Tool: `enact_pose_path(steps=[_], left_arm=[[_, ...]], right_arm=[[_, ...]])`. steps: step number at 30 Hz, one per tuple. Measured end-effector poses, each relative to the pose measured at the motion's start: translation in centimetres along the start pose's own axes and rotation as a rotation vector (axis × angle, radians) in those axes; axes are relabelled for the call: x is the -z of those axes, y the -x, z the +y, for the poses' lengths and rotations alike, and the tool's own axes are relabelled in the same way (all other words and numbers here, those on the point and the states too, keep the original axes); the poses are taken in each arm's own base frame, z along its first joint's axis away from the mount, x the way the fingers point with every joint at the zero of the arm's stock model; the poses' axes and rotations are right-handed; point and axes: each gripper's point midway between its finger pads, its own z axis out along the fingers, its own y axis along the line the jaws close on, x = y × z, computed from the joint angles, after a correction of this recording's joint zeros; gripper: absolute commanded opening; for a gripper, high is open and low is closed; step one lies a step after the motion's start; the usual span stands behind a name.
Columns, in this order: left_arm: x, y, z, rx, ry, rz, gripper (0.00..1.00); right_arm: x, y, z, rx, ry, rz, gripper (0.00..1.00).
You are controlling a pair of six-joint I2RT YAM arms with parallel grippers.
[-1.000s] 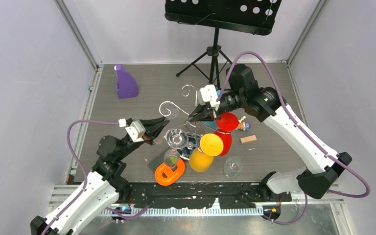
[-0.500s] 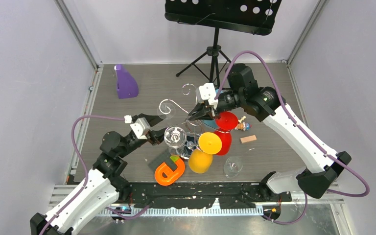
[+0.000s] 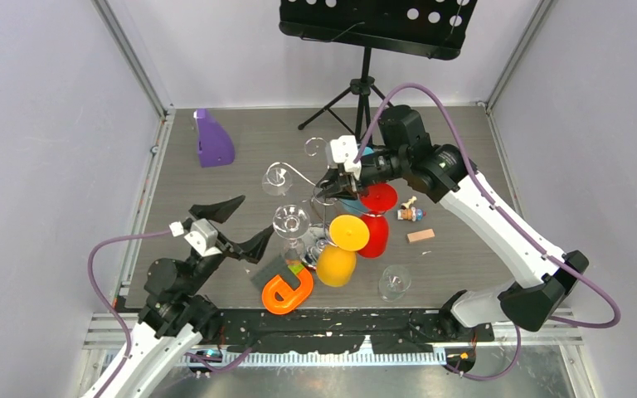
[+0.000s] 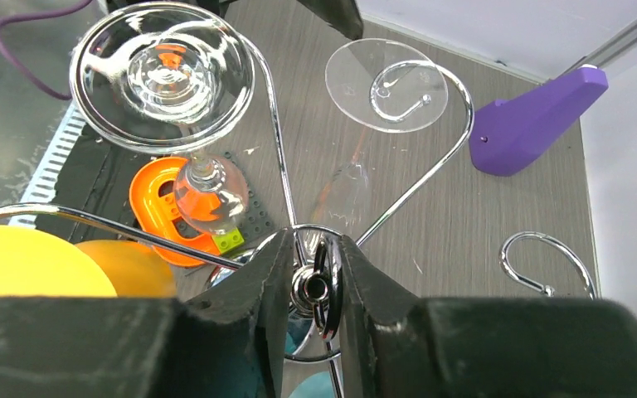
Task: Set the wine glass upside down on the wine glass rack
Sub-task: Pick up the wine glass at the center of the board.
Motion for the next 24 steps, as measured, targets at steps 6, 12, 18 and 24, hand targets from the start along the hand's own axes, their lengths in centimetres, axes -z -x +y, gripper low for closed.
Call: enact_pose_path(steps=[6, 12, 18, 24], left_arm=[[2.0, -0.9, 1.1, 0.099, 0.103, 0.016, 1.00], [3.0, -1.5, 1.9, 0.188, 0.187, 0.025, 1.00], [4.0, -3.8, 3.4, 0.314, 0.324, 0.098, 1.00], [5.4, -4.3, 4.8, 0.412, 0.472, 0.176, 0.99]], right_arm=[[-0.5, -0.7, -1.1, -0.010, -0.032, 0.018, 0.37], [-0.4, -0.7, -1.8, -0.031, -0.071, 0.028, 0.46], [-0.3, -0.8, -2.7, -0.072, -0.124, 0.042, 0.54], [0.1, -0.1, -3.9, -0.122, -0.204, 0.026, 0.62]])
